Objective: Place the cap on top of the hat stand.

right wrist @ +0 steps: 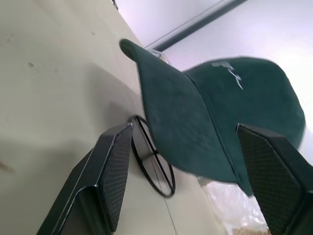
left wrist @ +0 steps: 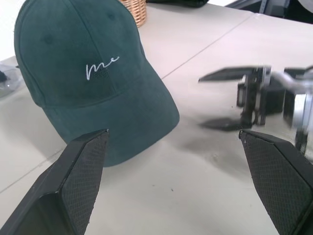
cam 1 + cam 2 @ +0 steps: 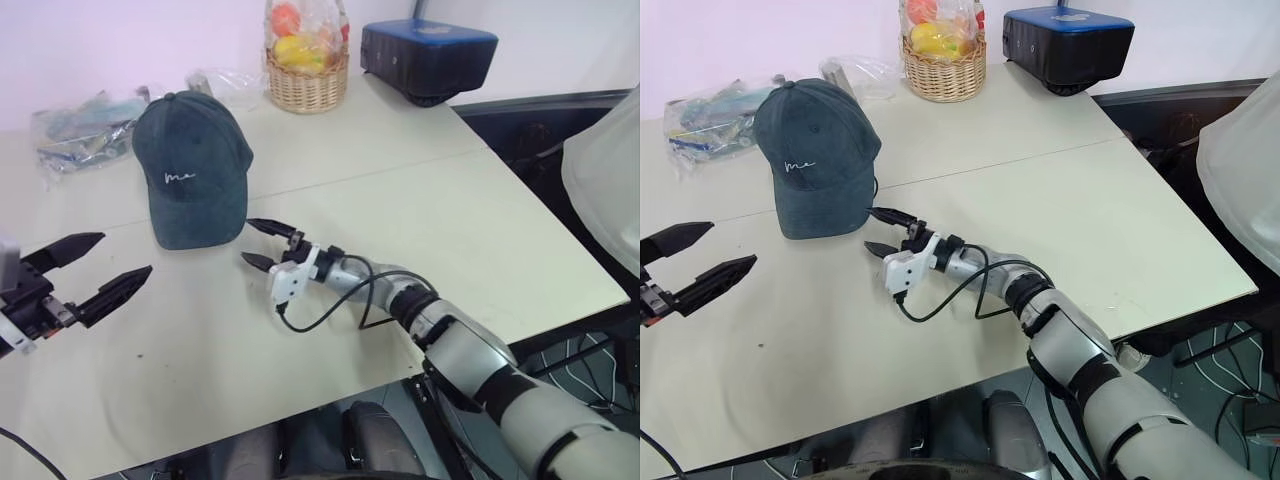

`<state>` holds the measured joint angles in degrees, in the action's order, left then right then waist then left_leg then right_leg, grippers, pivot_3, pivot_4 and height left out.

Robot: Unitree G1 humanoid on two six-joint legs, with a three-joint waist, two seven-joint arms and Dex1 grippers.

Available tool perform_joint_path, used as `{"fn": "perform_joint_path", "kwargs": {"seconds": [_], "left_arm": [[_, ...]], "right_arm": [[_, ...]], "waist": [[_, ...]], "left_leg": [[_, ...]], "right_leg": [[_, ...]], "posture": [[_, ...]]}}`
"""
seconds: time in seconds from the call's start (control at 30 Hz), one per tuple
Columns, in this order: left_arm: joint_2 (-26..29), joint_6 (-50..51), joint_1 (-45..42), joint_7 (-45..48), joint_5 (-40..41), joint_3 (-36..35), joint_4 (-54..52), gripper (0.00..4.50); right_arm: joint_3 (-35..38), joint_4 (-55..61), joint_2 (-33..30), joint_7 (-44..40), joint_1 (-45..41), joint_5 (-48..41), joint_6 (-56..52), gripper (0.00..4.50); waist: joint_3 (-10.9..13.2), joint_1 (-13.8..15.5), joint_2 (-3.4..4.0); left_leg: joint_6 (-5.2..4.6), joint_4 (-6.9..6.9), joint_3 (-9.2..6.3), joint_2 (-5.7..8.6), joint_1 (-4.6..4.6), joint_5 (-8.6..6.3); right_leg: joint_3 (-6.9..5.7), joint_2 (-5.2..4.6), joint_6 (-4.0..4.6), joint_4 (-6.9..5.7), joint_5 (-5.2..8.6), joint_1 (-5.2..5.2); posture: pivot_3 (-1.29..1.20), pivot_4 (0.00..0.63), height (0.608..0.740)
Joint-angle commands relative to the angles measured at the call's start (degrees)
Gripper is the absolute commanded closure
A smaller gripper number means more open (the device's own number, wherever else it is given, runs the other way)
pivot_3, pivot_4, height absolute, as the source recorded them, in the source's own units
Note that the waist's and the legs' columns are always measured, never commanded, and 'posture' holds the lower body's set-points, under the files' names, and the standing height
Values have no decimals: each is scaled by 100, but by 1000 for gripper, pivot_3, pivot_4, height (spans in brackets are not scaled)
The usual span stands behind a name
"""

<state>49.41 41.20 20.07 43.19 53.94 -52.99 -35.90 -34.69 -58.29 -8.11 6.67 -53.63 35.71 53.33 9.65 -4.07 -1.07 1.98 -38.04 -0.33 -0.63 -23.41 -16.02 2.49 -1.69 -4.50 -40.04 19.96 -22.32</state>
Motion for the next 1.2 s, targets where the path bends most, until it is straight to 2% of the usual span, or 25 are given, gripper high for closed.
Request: {"fn": "perform_joint_path", "kwargs": {"seconds": [0.03, 0.13, 0.2, 0.3, 0.43, 0.6, 0.77, 1.2], "left_arm": [[81, -11, -27, -12, 15, -123, -37, 0], [82, -14, -80, -35, 32, -67, -52, 0], [80, -18, -129, -63, 45, -18, -86, 0], [90, -11, -150, -81, 77, 2, -159, 0], [138, 5, -143, -51, 98, -74, -178, 0], [222, -44, -106, 73, -5, -191, -57, 0], [289, -78, -30, 223, -111, -372, 27, 0], [251, -62, -44, 274, -124, -416, -30, 0]], "right_arm": [[459, 821, -201, -1371, 207, -1295, 4, 1081], [742, 1676, -367, -2631, 525, -2434, -663, 1081], [930, 2634, -544, -3646, 813, -3418, -1729, 1081], [1119, 4193, -938, -4877, 1202, -4671, -3991, 1081], [1362, 5940, -1880, -5808, 1344, -5693, -6434, 1081], [1905, 6645, -2508, -6204, 1056, -6310, -7986, 1081], [2269, 6751, -2803, -6447, 818, -6414, -8471, 1081], [2488, 6513, -2762, -6575, 680, -6141, -8401, 1081]], "waist": [[0, 1, 0], [0, 3, 0], [0, 11, 0], [1, 35, 1], [4, 90, 6], [7, 123, 12], [8, 155, 12], [8, 154, 13]], "left_leg": [[-1, 0, 0, 0, 0, 0], [-3, 0, 0, -2, 0, -2], [-5, 0, 0, -3, 1, -3], [-9, 0, -1, -4, 0, -5], [-13, 0, -1, -3, 0, -8], [-15, 3, -1, -5, 1, -9], [-16, 5, -1, -4, -1, -9], [-17, 10, -1, -4, -3, -10]], "right_leg": [[0, 0, 0, 0, 0, 0], [0, 0, 0, 1, 0, 2], [-1, -1, 0, 1, 0, 4], [-2, -6, 0, 2, 0, 6], [-4, -13, 0, 7, 0, 5], [-4, -12, 4, 13, -1, 3], [-4, -14, 4, 25, -1, 4], [-4, -14, 4, 34, -1, 5]], "posture": [[0, 150, 740], [0, 150, 740], [0, 150, 740], [0, 150, 740], [0, 150, 740], [0, 150, 740], [0, 150, 740], [0, 150, 740]]}}
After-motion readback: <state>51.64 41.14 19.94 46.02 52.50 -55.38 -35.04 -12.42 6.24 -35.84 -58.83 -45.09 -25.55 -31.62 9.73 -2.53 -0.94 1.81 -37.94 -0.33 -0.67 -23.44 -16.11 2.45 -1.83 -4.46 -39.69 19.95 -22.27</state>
